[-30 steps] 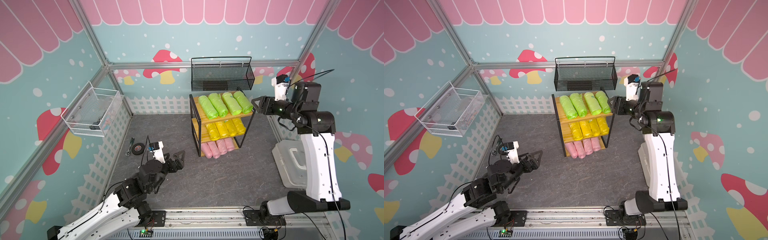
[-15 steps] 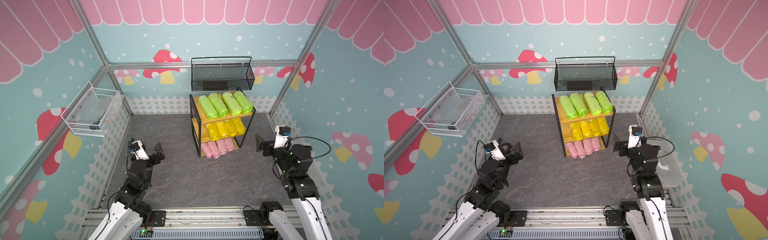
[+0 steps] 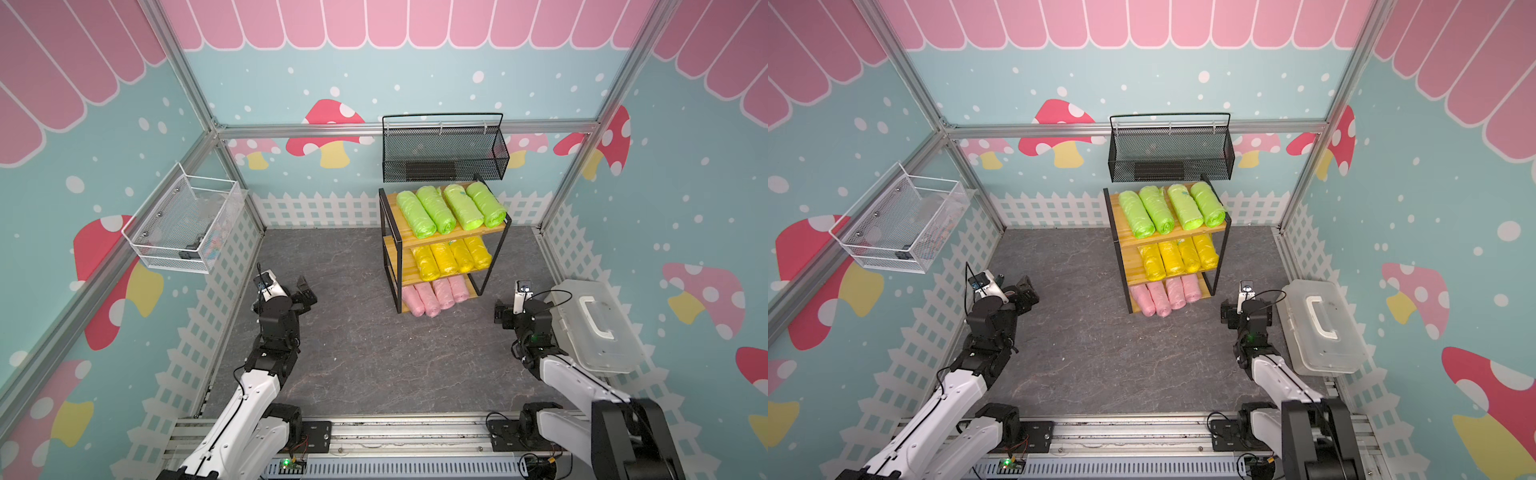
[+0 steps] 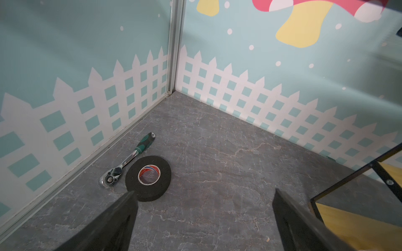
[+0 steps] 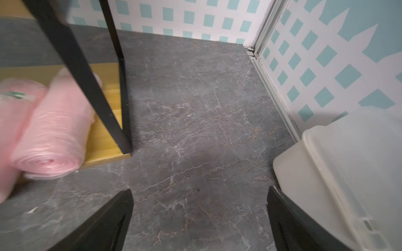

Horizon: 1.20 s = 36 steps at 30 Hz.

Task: Sort the rolls of trash bags by color and place them on the shelf
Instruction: Reset both arms

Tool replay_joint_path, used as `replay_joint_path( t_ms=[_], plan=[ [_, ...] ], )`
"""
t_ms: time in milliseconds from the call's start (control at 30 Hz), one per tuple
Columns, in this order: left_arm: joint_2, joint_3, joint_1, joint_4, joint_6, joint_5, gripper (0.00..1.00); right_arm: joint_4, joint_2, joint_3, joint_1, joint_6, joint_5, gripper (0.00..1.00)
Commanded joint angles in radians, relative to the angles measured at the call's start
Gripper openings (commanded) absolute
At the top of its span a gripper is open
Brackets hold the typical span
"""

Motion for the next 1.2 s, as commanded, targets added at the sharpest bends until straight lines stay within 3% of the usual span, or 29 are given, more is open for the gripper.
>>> replay_joint_path(
  t_ms=[0, 133, 200, 233, 433, 600, 800, 867, 1000, 1033, 1100, 1167],
  plan=[
    [-0.034, -0.039, 0.007, 0.077, 0.033, 0.057, 0.99, 0.247, 0.103, 0.012, -0.001, -0.035, 0.059, 0.99],
    [-0.046, -0.059, 0.008, 0.111, 0.051, 0.068, 0.99, 0.364, 0.260, 0.050, -0.003, -0.081, 0.017, 0.99],
    [-0.032, -0.063, 0.007, 0.131, 0.050, 0.068, 0.99, 0.304, 0.281, 0.082, -0.003, -0.098, -0.052, 0.99],
    [-0.021, -0.066, 0.007, 0.141, 0.053, 0.093, 0.99, 0.417, 0.333, 0.058, -0.003, -0.121, -0.091, 0.99],
    [0.052, -0.091, 0.023, 0.264, 0.104, 0.080, 0.99, 0.405, 0.328, 0.054, -0.003, -0.140, -0.132, 0.99],
    [0.247, -0.088, 0.031, 0.387, 0.184, -0.057, 0.99, 0.425, 0.335, 0.050, -0.002, -0.140, -0.125, 0.99],
    [0.493, -0.106, 0.042, 0.599, 0.198, -0.033, 0.99, 0.393, 0.332, 0.066, -0.003, -0.138, -0.130, 0.99],
    [0.535, -0.062, 0.046, 0.572, 0.224, -0.009, 0.99, 0.386, 0.329, 0.066, -0.004, -0.137, -0.130, 0.99],
    [0.748, -0.108, 0.043, 0.918, 0.282, 0.026, 0.99, 0.388, 0.330, 0.065, -0.004, -0.138, -0.129, 0.99],
    [0.704, -0.058, 0.039, 0.735, 0.266, 0.043, 0.99, 0.387, 0.330, 0.066, -0.003, -0.137, -0.130, 0.99],
    [0.740, -0.071, 0.056, 0.815, 0.277, 0.066, 0.99, 0.386, 0.332, 0.067, -0.004, -0.137, -0.132, 0.99],
    [0.707, -0.048, 0.064, 0.709, 0.252, 0.068, 0.99, 0.384, 0.332, 0.068, -0.006, -0.135, -0.135, 0.99]
  ],
)
